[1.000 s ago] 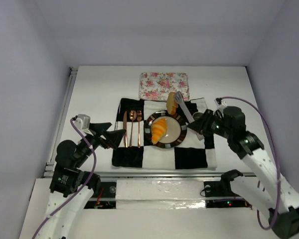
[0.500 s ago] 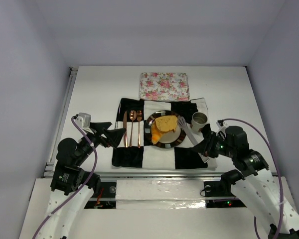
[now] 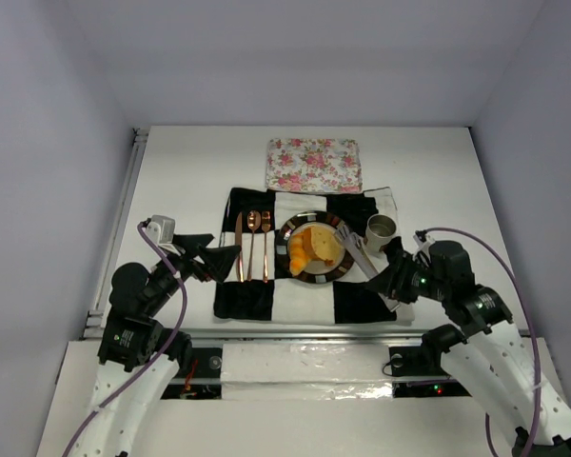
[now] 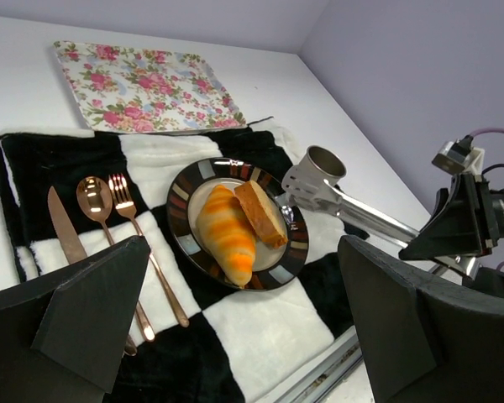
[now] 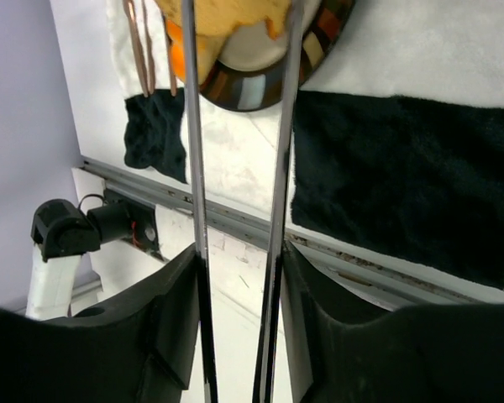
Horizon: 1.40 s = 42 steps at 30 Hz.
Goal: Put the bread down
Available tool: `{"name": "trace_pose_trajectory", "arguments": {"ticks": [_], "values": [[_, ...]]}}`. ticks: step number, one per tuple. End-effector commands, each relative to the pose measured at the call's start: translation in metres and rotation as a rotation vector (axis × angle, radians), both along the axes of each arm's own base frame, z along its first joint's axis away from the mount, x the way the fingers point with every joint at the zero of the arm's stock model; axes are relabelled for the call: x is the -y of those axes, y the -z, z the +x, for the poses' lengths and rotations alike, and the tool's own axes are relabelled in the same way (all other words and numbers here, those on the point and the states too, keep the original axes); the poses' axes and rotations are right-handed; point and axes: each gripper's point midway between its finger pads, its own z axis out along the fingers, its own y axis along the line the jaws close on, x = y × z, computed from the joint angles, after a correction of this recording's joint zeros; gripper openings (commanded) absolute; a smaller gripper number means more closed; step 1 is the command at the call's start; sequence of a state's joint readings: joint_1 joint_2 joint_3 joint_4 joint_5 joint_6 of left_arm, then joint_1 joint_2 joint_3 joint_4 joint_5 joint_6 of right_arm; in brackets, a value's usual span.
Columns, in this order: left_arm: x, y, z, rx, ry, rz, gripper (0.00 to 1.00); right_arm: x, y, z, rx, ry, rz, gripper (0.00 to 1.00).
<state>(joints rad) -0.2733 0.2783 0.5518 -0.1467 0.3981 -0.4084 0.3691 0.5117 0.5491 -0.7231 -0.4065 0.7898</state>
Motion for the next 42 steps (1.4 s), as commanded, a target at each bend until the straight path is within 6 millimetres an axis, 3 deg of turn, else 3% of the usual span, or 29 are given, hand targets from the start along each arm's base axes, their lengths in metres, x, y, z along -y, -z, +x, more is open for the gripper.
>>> {"name": "trace_pose_trajectory", "arguments": {"ticks": [1,6,8,10,11,12,14,16,17,18,19,20,21,23,24,25,28,34,35,41,42], "values": [[0.002,-0.012,0.001,0.054,0.014,-0.011,0.96,-0.005,-0.047,0.012,0.143,-0.014,0.033,0.43],[0.002,-0.014,0.000,0.063,0.016,-0.014,0.96,-0.006,-0.082,0.039,0.254,0.034,0.042,0.37],[0.002,-0.013,-0.001,0.063,0.017,-0.014,0.96,-0.002,-0.081,0.065,0.275,0.087,-0.016,0.36],[0.002,-0.015,-0.002,0.069,0.019,-0.015,0.96,-0.001,-0.095,0.094,0.352,0.117,-0.066,0.35],[0.002,-0.016,-0.002,0.072,0.019,-0.016,0.96,0.006,-0.077,0.121,0.313,0.175,-0.158,0.35],[0.002,-0.017,-0.003,0.077,0.020,-0.017,0.96,0.008,-0.078,0.138,0.331,0.199,-0.196,0.34],[0.001,-0.018,-0.004,0.083,0.017,-0.018,0.96,0.021,-0.068,0.182,0.311,0.251,-0.291,0.33],[0.001,-0.020,-0.006,0.095,0.019,-0.021,0.96,0.033,-0.068,0.212,0.315,0.285,-0.316,0.33],[0.001,-0.021,-0.007,0.100,0.017,-0.022,0.96,0.052,-0.081,0.233,0.332,0.340,-0.314,0.33],[0.000,-0.022,-0.008,0.108,0.019,-0.023,0.96,0.062,-0.068,0.250,0.297,0.360,-0.337,0.33],[0.000,-0.023,-0.009,0.113,0.019,-0.025,0.96,0.073,-0.067,0.260,0.288,0.377,-0.351,0.33],[0.000,-0.024,-0.010,0.116,0.020,-0.026,0.96,0.088,-0.081,0.275,0.307,0.412,-0.353,0.33],[0.000,-0.026,-0.011,0.127,0.022,-0.028,0.96,0.097,-0.067,0.286,0.270,0.426,-0.377,0.32],[0.002,-0.027,-0.014,0.135,0.034,-0.030,0.96,0.108,-0.066,0.301,0.269,0.435,-0.400,0.32],[0.002,-0.028,-0.014,0.139,0.034,-0.031,0.96,0.114,-0.075,0.312,0.286,0.446,-0.414,0.33],[0.001,-0.029,-0.015,0.142,0.034,-0.032,0.96,0.127,-0.058,0.320,0.245,0.445,-0.478,0.33],[0.002,-0.030,-0.018,0.152,0.041,-0.035,0.96,0.159,-0.038,0.334,0.210,0.459,-0.609,0.33],[0.001,-0.034,-0.021,0.171,0.038,-0.042,0.97,0.221,0.019,0.319,0.058,0.479,-0.889,0.33],[0.001,-0.034,-0.021,0.173,0.038,-0.043,0.97,0.222,0.029,0.316,0.040,0.478,-0.896,0.33],[0.002,-0.033,-0.021,0.163,0.043,-0.041,0.97,0.226,0.044,0.325,0.071,0.415,-0.928,0.34],[0.002,-0.032,-0.020,0.159,0.041,-0.040,0.97,0.225,0.056,0.325,0.050,0.398,-0.934,0.37]]}}
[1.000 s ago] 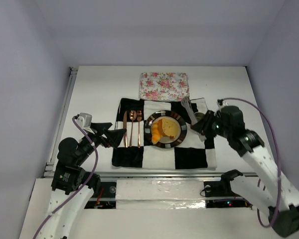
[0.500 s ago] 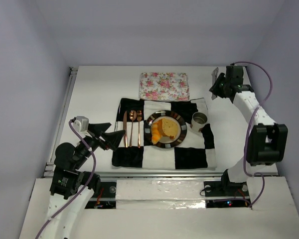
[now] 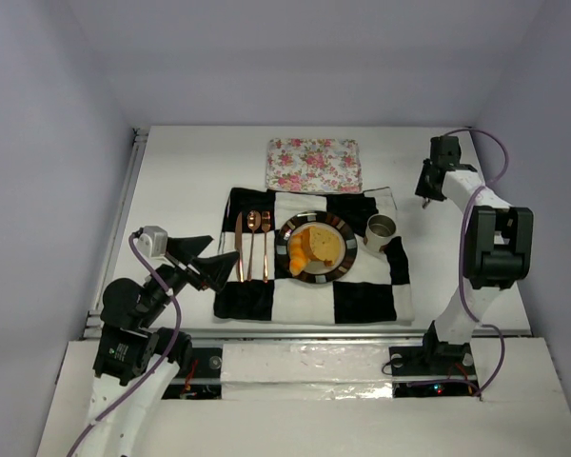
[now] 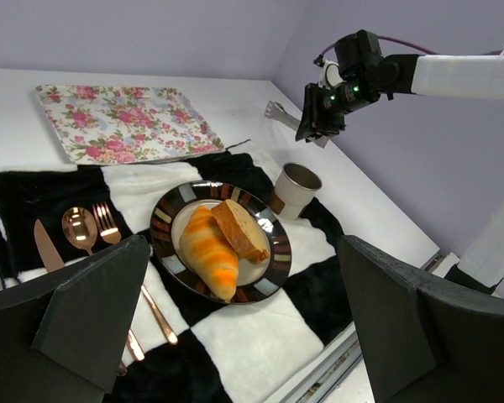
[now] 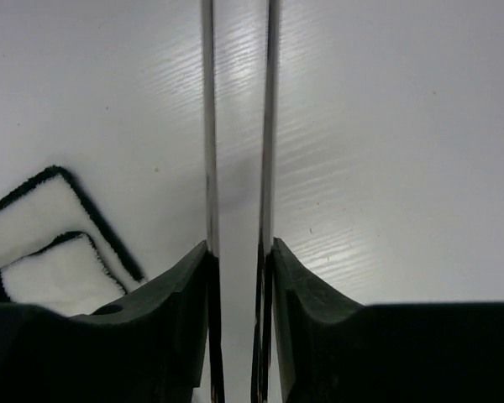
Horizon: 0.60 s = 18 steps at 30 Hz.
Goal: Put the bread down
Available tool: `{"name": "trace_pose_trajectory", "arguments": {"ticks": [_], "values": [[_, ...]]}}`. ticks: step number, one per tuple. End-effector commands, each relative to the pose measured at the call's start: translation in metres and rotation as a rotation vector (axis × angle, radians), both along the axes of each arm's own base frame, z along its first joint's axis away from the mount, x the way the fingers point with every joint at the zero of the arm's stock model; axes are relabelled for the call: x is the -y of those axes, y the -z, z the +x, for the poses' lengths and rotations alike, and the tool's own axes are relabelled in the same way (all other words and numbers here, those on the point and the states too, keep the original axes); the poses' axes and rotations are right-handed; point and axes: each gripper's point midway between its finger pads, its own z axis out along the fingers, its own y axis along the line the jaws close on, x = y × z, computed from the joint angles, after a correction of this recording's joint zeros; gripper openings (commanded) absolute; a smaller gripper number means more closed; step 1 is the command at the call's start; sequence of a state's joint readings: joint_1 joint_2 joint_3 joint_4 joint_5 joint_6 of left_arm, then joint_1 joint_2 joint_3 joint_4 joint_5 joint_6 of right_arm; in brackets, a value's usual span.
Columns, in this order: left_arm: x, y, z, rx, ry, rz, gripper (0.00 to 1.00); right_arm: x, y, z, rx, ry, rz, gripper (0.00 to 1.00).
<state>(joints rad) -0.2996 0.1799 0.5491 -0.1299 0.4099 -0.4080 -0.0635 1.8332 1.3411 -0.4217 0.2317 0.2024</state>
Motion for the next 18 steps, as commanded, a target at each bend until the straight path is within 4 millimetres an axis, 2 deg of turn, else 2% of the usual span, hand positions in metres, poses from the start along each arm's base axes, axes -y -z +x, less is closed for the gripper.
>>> {"name": "trace_pose_trajectory", "arguments": {"ticks": [1,4,7,10,14,15,17,18], "values": [[0.001,-0.011,0.000,0.050,0.003,-0.011,0.97,0.007,0.000,0.015,0.032,-0.048,-0.066,0.39],[-0.001,-0.010,0.001,0.046,-0.007,-0.012,0.97,0.004,0.024,0.013,-0.021,-0.050,-0.045,0.50],[-0.001,-0.010,0.002,0.042,-0.009,-0.010,0.96,0.006,0.035,0.010,-0.039,-0.031,-0.044,0.63],[0.000,-0.009,0.003,0.037,-0.006,-0.009,0.96,0.006,0.031,0.013,-0.025,-0.014,-0.035,0.70],[0.000,-0.009,0.003,0.036,-0.006,-0.008,0.96,0.007,0.006,0.019,0.029,0.017,-0.031,0.83],[0.000,-0.008,0.003,0.033,-0.009,-0.008,0.96,0.006,-0.011,0.020,0.061,0.022,-0.023,0.88],[-0.001,-0.008,0.004,0.033,-0.013,-0.008,0.96,-0.001,-0.042,0.028,0.142,0.044,0.032,0.92],[-0.001,-0.007,0.005,0.027,-0.017,-0.007,0.96,-0.006,-0.075,0.028,0.223,0.045,0.060,0.95]]}}
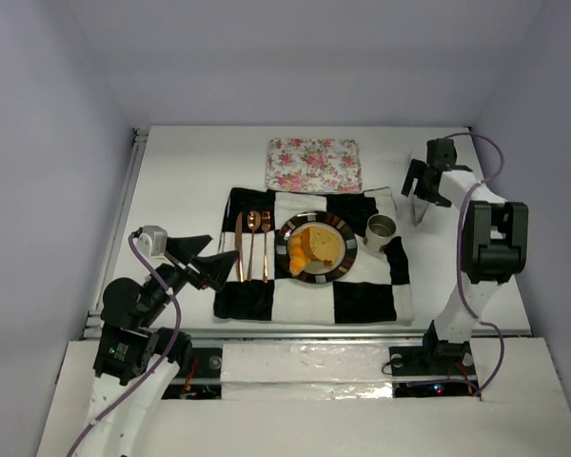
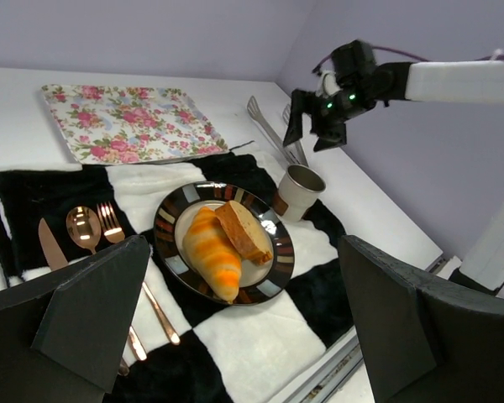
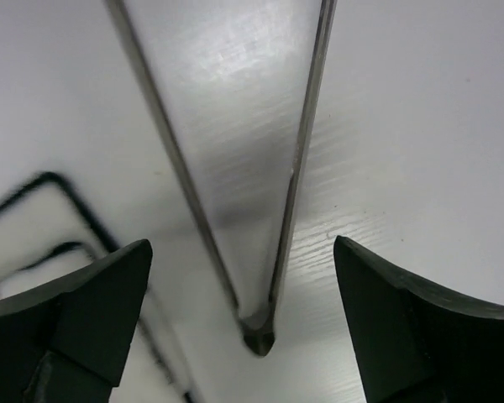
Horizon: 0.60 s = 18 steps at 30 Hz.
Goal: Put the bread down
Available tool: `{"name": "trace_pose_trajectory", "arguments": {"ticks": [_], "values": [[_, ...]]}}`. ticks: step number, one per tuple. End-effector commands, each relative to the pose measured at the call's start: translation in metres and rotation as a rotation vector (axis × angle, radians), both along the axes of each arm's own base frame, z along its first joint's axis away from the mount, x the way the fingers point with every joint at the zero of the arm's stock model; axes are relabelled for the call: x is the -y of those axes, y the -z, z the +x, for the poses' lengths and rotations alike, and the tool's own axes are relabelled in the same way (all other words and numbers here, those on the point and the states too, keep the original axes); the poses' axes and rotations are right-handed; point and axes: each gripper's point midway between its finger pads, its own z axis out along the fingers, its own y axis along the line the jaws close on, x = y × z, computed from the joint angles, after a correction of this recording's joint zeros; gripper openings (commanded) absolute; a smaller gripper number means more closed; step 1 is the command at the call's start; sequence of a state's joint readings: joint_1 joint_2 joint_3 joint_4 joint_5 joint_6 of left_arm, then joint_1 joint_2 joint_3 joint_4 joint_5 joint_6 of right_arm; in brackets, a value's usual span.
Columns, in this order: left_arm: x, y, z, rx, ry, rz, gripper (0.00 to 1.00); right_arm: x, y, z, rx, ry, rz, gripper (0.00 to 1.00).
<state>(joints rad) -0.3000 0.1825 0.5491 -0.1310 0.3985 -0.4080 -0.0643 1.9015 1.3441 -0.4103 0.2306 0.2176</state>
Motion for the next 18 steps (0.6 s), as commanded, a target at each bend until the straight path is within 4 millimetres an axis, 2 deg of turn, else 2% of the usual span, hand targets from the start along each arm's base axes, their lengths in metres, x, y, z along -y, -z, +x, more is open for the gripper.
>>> {"name": "trace_pose_trajectory", "arguments": {"ticks": [1,2,3,4,6,7,8,9,10,11,12,13,14,17,18], "values": [[0.000,-0.008,0.003,0.029,-0.007,-0.006,0.97,-0.012,-0.120,0.027,0.330,0.060,0.098,0.96],[0.000,-0.007,0.004,0.026,-0.009,-0.005,0.97,-0.023,-0.156,0.020,0.426,0.041,0.157,0.97],[0.000,-0.008,0.004,0.028,-0.010,-0.006,0.97,-0.029,-0.149,0.019,0.425,0.051,0.206,0.98],[0.000,-0.008,0.005,0.022,-0.013,-0.006,0.98,-0.039,-0.188,0.007,0.525,0.062,0.277,0.98],[-0.002,-0.005,0.008,0.005,-0.027,-0.002,0.99,-0.068,-0.222,-0.011,0.634,-0.021,0.400,0.96],[-0.003,-0.004,0.011,-0.002,-0.037,0.001,0.99,-0.082,-0.239,-0.040,0.695,-0.042,0.472,0.94],[-0.005,-0.004,0.014,-0.003,-0.058,0.008,0.99,-0.100,-0.252,-0.058,0.743,-0.117,0.548,0.89],[-0.007,-0.006,0.016,0.002,-0.068,0.013,0.99,-0.109,-0.280,-0.070,0.872,-0.179,0.595,0.68],[-0.007,-0.005,0.020,-0.001,-0.078,0.023,0.99,-0.124,-0.260,-0.091,0.860,-0.192,0.689,0.50],[-0.009,-0.005,0.023,0.002,-0.091,0.036,0.99,-0.139,-0.294,-0.128,0.970,-0.310,0.740,0.32],[-0.010,-0.012,0.024,0.014,-0.100,0.034,0.99,-0.145,-0.301,-0.144,1.004,-0.352,0.760,0.09],[-0.010,-0.011,0.028,0.004,-0.107,0.040,0.99,-0.150,-0.302,-0.160,1.009,-0.383,0.775,0.03],[-0.011,-0.015,0.029,0.009,-0.114,0.043,0.99,-0.158,-0.305,-0.184,1.023,-0.453,0.786,0.00],[-0.010,-0.031,0.030,0.036,-0.107,0.048,0.99,-0.176,-0.293,-0.221,0.963,-0.566,0.824,0.00],[-0.010,-0.039,0.029,0.054,-0.103,0.048,0.99,-0.179,-0.286,-0.227,0.931,-0.574,0.838,0.00]]}}
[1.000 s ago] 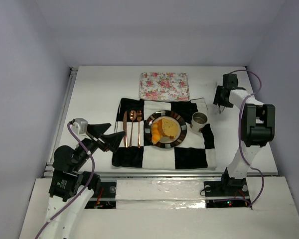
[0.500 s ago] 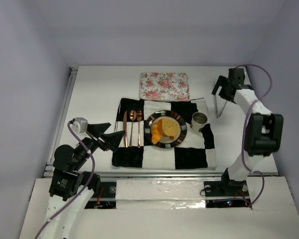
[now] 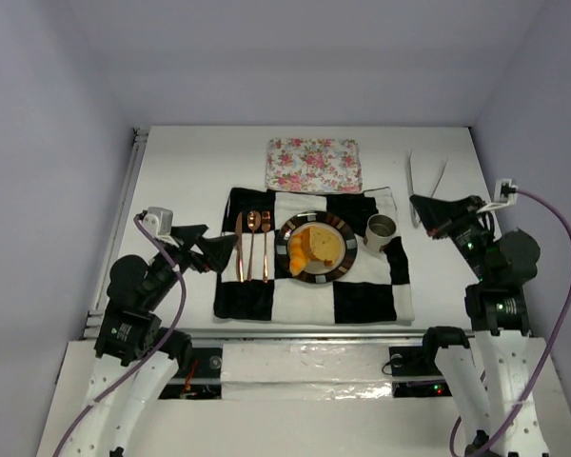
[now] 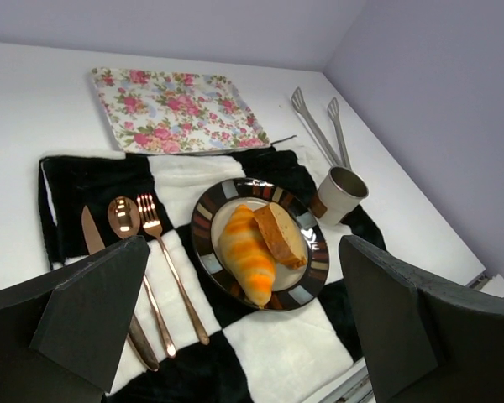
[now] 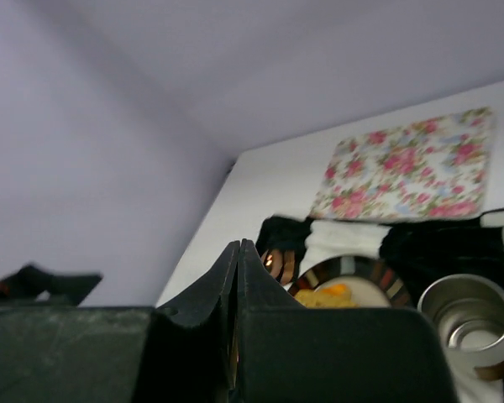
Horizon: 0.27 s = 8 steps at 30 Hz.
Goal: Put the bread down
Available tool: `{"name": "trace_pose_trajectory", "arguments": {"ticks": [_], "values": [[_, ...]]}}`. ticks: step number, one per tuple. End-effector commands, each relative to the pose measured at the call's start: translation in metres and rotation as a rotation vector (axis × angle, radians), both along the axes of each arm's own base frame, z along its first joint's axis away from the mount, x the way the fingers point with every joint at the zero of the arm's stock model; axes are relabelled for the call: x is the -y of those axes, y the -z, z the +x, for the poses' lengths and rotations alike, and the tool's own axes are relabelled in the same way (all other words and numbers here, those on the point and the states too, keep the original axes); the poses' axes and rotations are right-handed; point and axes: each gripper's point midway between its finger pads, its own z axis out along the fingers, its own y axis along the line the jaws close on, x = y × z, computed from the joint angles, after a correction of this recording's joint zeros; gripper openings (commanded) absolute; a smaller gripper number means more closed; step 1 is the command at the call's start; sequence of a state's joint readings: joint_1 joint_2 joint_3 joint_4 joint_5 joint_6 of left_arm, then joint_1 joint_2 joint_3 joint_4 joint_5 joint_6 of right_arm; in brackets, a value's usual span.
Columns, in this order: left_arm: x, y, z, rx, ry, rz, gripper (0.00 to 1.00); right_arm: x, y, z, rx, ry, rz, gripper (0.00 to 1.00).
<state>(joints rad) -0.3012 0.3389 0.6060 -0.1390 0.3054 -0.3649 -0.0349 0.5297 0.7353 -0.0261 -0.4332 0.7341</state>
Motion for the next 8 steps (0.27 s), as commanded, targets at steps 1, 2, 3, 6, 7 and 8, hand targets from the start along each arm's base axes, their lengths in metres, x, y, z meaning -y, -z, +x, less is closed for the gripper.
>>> {"name": "trace_pose_trajectory", "arguments": {"ticks": [1,2,3,6,7,8], "values": [[-0.002,-0.050,-0.001,0.139,-0.004,-0.010,0.99,-0.031,0.023,-0.031,-0.072,-0.216,0.004,0.00],[-0.002,-0.052,-0.001,0.142,-0.004,-0.009,0.99,-0.036,0.025,-0.039,-0.072,-0.255,0.001,0.00],[-0.002,-0.057,-0.003,0.153,-0.003,-0.011,0.99,-0.038,0.026,-0.046,-0.063,-0.269,0.002,0.00],[-0.001,-0.055,-0.002,0.154,0.000,-0.005,0.99,-0.046,0.027,-0.056,-0.055,-0.329,0.011,0.00],[-0.001,-0.052,-0.001,0.148,0.000,-0.001,0.99,-0.047,0.028,-0.056,-0.061,-0.342,0.015,0.00],[-0.002,-0.049,0.000,0.138,-0.006,0.003,0.99,-0.050,0.029,-0.058,-0.066,-0.365,0.016,0.00]]}}
